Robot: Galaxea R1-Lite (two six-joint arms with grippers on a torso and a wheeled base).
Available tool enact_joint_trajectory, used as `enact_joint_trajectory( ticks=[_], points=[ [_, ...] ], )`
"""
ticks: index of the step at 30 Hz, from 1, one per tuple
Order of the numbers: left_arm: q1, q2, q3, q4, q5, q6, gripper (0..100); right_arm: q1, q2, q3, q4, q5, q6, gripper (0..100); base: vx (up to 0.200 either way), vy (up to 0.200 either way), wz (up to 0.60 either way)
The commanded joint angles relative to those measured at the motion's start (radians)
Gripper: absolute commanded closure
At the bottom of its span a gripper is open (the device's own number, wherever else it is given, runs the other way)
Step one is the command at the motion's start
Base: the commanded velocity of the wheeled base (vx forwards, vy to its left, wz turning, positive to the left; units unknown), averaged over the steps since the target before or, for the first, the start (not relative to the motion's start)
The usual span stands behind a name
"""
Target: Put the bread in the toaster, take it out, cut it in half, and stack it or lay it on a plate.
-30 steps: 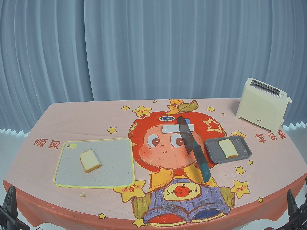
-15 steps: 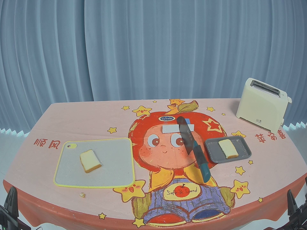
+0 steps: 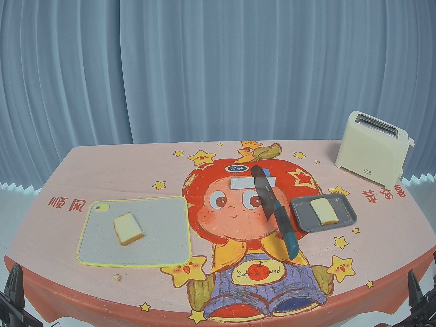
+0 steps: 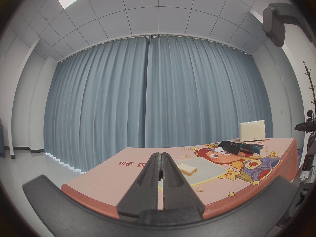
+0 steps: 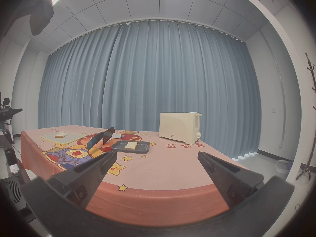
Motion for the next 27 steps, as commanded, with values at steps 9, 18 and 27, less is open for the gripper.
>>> enact_joint_trajectory(
  ticks=[9,18,27],
  points=[
    [0.0,-0.016,0.018,0.003,0.0,0.0,100,0.0,-0.016,0.016,0.0,0.0,0.0,0,0.0,0.0,0.0],
    [0.0,-0.016,0.018,0.001,0.0,0.0,100,0.0,-0.016,0.016,0.0,0.0,0.0,0,0.0,0.0,0.0],
    [0.0,-0.016,0.018,0.003,0.0,0.0,100,0.0,-0.016,0.016,0.0,0.0,0.0,0,0.0,0.0,0.0]
  ],
)
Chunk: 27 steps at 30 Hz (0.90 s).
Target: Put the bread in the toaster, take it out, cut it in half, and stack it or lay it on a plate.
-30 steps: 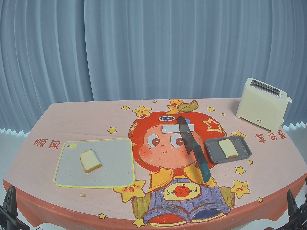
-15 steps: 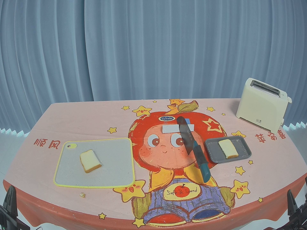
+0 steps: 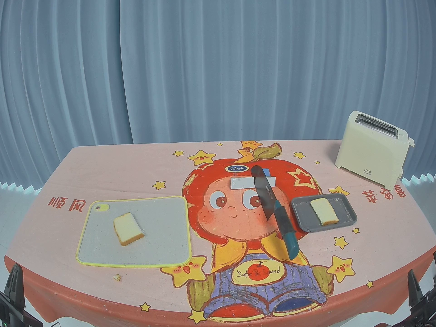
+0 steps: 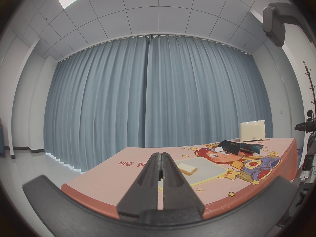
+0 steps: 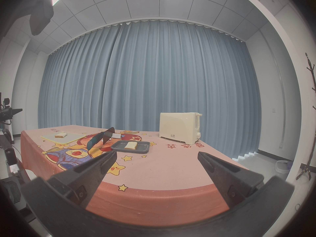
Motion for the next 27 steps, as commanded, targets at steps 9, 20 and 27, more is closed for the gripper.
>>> enact_joint_trajectory(
  ticks=[9,20,27],
  points=[
    [0.0,-0.016,0.018,0.0,0.0,0.0,100,0.0,-0.016,0.016,0.0,0.0,0.0,0,0.0,0.0,0.0],
    [0.0,-0.016,0.018,0.0,0.0,0.0,100,0.0,-0.016,0.016,0.0,0.0,0.0,0,0.0,0.0,0.0],
    [0.0,-0.016,0.018,-0.103,0.012,0.003,100,0.0,-0.016,0.016,0.0,0.0,0.0,0,0.0,0.0,0.0]
  ],
)
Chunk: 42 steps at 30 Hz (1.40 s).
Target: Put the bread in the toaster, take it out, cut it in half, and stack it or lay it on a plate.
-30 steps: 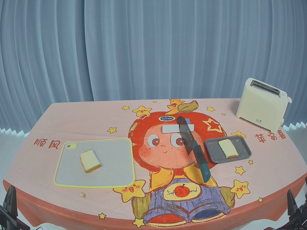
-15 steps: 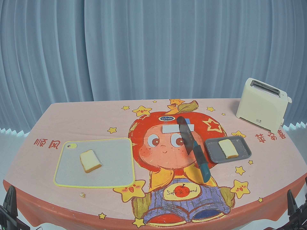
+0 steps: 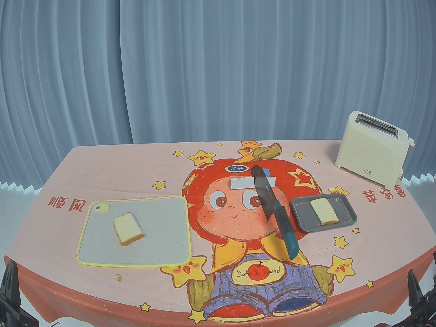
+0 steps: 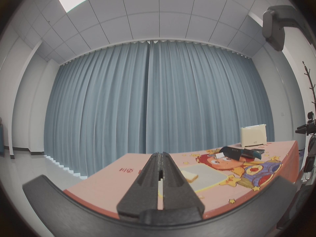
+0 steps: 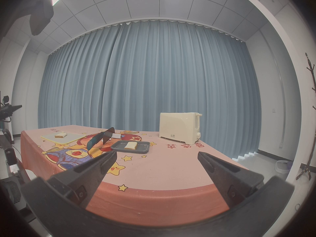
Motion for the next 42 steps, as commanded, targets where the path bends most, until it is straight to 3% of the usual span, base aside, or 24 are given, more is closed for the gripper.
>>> enact_joint_trajectory(
  ticks=[1,5,9,14,24,42],
  points=[
    [0.0,-0.016,0.018,-0.096,0.003,0.002,100,0.0,-0.016,0.016,0.0,0.0,0.0,0,0.0,0.0,0.0],
    [0.0,-0.016,0.018,-0.161,0.006,0.007,100,0.0,-0.016,0.016,0.0,0.0,0.0,0,0.0,0.0,0.0],
    [0.0,-0.016,0.018,-0.144,0.001,0.024,100,0.0,-0.016,0.016,0.0,0.0,0.0,0,0.0,0.0,0.0],
    [0.002,-0.016,0.018,-0.121,-0.002,0.024,100,0.0,-0.016,0.016,0.0,0.0,0.0,0,0.0,0.0,0.0],
    [0.016,0.057,0.018,-0.228,-0.005,0.026,100,0.0,-0.016,0.016,0.0,0.0,0.0,0,0.0,0.0,0.0],
    [0.014,0.117,0.018,-0.23,-0.009,0.021,100,0.0,-0.016,0.016,0.0,0.0,0.0,0,0.0,0.0,0.0]
  ],
)
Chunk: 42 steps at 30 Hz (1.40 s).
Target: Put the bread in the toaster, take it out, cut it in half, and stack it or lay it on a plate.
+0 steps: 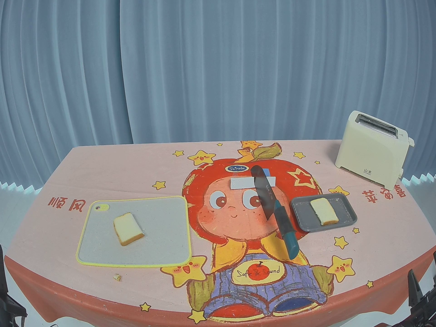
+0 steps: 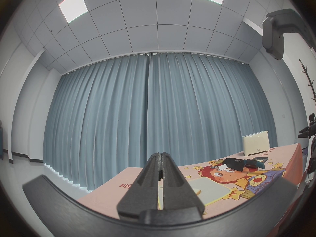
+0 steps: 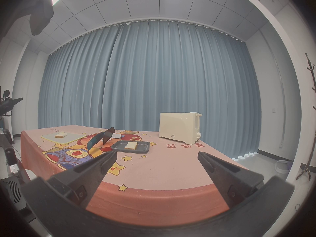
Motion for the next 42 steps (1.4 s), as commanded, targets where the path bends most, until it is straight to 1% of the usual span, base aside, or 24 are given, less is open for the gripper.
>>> enact_joint_trajectory(
  ticks=[1,17,19,21,25,36,40,41,42],
  points=[
    [-0.003,0.024,0.016,0.0,-0.002,-0.002,100,0.0,-0.016,0.016,0.0,0.0,0.0,0,0.0,0.0,0.0],
    [-0.013,0.099,0.01,0.009,-0.002,-0.012,100,0.0,-0.016,0.016,0.0,0.0,0.0,0,0.0,0.0,0.0],
    [-0.013,0.114,0.008,0.009,-0.003,-0.019,100,0.0,-0.016,0.016,0.0,0.0,0.0,0,0.0,0.0,0.0],
    [-0.015,0.134,0.007,0.009,-0.016,-0.024,100,0.0,-0.016,0.016,0.0,0.0,0.0,0,0.0,0.0,0.0],
    [-0.013,0.165,-0.004,0.009,-0.029,-0.024,100,0.0,-0.016,0.016,0.0,0.0,0.0,0,0.0,0.0,0.0],
    [-0.013,0.275,-0.074,0.0,-0.029,-0.019,100,0.0,-0.016,0.016,0.0,0.0,0.0,0,0.0,0.0,0.0],
    [-0.015,0.304,-0.085,0.001,-0.031,-0.027,100,0.0,-0.016,0.016,0.0,0.0,0.0,0,0.0,0.0,0.0],
    [-0.018,0.309,-0.085,0.007,-0.033,-0.036,100,0.0,-0.016,0.016,0.0,0.0,0.0,0,0.0,0.0,0.0],
    [-0.021,0.313,-0.085,0.012,-0.036,-0.054,100,0.0,-0.016,0.016,0.0,0.0,0.0,0,0.0,0.0,0.0]
  ],
)
